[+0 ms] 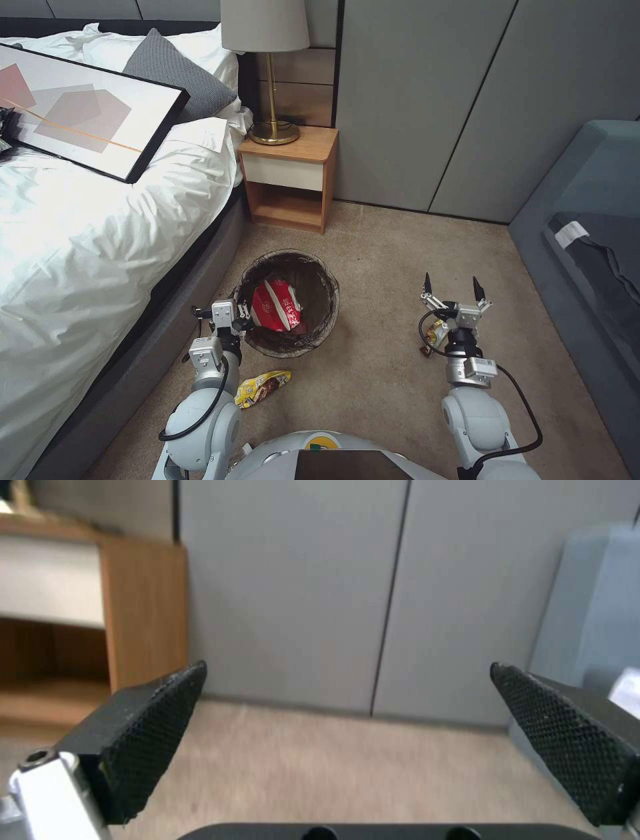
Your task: Pick up the trash bin, then pick up the garbage from the floor and place it into the trash bin.
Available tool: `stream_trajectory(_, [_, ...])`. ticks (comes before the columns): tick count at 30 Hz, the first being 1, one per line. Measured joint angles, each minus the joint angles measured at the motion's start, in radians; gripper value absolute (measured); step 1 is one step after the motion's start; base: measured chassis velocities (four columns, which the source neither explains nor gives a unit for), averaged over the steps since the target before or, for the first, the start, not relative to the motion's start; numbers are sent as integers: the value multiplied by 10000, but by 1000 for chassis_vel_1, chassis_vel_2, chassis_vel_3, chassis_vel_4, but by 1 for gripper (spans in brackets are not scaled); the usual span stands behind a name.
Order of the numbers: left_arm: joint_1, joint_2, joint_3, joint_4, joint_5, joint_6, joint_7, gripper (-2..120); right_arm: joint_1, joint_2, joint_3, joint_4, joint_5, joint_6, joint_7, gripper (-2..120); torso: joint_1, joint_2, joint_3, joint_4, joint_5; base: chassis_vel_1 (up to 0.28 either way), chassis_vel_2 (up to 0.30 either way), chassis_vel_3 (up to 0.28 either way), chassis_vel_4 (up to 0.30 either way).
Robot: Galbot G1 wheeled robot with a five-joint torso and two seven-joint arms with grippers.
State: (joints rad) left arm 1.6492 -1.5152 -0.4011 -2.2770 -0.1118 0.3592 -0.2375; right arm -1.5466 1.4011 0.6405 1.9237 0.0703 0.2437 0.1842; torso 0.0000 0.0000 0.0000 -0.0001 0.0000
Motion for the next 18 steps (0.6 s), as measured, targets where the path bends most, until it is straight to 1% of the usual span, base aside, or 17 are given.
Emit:
stream_trajectory(1, [0,0,0,0,0,0,0,0,0,0,0,0,0,0,0,100,0,0,0,0,0,0,0,0,0])
stream_trajectory(2, [-1,0,1,0,0,0,0,0,18,-17,-13,14,70,-227,45,100,0,0,0,0,0,0,0,0,0])
stream_trajectory(3, [2,0,1,-2,0,0,0,0,119,-69,-54,36,376,-988,196,100,0,0,0,1,0,0,0,0,0])
stream_trajectory(4, [2,0,1,-2,0,0,0,0,119,-69,-54,36,376,-988,196,100,0,0,0,1,0,0,0,0,0])
stream_trajectory(5, [5,4,-2,-5,0,-1,0,0,251,-107,-105,-8,632,-1561,329,100,0,0,0,1,0,0,0,0,0])
stream_trajectory(7, [13,18,0,-14,0,-3,0,0,463,-165,-184,-223,991,-2319,436,100,0,0,0,1,1,0,0,0,0])
stream_trajectory(8, [13,18,0,-14,0,-3,0,0,463,-165,-184,-223,991,-2319,436,100,0,0,0,1,1,0,0,0,0])
stream_trajectory(10, [31,38,-8,-46,-4,-5,0,0,728,-237,-317,-504,1453,-3286,606,100,0,0,0,2,1,0,0,0,0])
stream_trajectory(11, [31,38,-8,-46,-4,-5,0,0,728,-237,-317,-504,1453,-3286,606,100,0,0,0,2,1,0,0,0,0])
stream_trajectory(12, [34,41,-12,-50,-6,-7,0,0,777,-243,-336,-559,1500,-3425,634,100,0,0,0,1,1,0,0,0,0])
stream_trajectory(13, [40,49,-19,-58,-9,-8,0,0,901,-263,-373,-702,1607,-3758,691,100,0,0,0,2,1,0,0,0,0])
stream_trajectory(14, [40,49,-19,-58,-9,-8,0,0,901,-263,-373,-702,1607,-3758,691,100,0,0,0,2,1,0,0,0,0])
stream_trajectory(16, [55,60,-26,-86,-12,-9,1,0,1072,-300,-418,-946,1795,-4355,776,100,0,0,0,1,2,0,0,0,0])
stream_trajectory(18, [56,61,-27,-89,-13,-9,1,0,1117,-308,-420,-1028,1828,-4420,778,100,0,0,0,1,1,0,0,0,0])
